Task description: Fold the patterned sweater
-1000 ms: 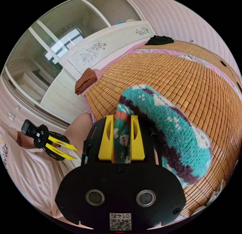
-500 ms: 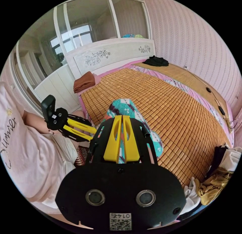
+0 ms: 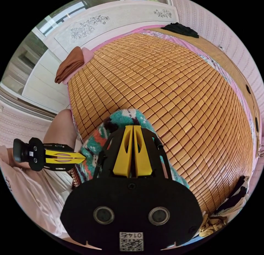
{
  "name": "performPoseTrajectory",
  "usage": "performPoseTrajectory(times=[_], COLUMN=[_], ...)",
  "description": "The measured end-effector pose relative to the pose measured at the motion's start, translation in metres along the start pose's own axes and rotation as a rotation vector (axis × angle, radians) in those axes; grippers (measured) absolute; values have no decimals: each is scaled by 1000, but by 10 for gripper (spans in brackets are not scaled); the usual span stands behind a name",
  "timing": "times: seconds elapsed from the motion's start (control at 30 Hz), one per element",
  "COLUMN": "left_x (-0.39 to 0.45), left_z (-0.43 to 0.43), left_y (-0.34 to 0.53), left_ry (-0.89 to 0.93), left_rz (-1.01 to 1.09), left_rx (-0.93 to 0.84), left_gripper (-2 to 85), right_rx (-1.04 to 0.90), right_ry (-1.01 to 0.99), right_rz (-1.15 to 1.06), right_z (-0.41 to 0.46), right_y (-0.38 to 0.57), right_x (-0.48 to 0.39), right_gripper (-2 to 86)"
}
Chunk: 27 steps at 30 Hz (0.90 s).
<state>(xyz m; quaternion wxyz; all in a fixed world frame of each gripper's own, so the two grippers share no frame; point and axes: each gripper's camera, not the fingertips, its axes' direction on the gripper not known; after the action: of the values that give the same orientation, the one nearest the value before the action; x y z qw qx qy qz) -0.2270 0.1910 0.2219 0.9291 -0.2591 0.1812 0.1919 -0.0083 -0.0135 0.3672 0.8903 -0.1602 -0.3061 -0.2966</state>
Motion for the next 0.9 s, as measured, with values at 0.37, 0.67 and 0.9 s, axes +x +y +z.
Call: performPoseTrajectory(times=[0.37,0.67,0.9], left_x=[-53,-131,-144], left_z=[19,-6,38], left_y=[-5,33,17], left_ry=[123,295,238], left_rz=[-23,-286,-263], left_rx=[-25,173,56], left_gripper=[-8,113,215], right_rx=[64,610,518], right_ry=[37,-30,-198], right_rz=[-2,303,650], right_z=[0,-94,-48], right_y=[-4,173,265], right_x=[19,48,108], right_gripper=[-3,19,186])
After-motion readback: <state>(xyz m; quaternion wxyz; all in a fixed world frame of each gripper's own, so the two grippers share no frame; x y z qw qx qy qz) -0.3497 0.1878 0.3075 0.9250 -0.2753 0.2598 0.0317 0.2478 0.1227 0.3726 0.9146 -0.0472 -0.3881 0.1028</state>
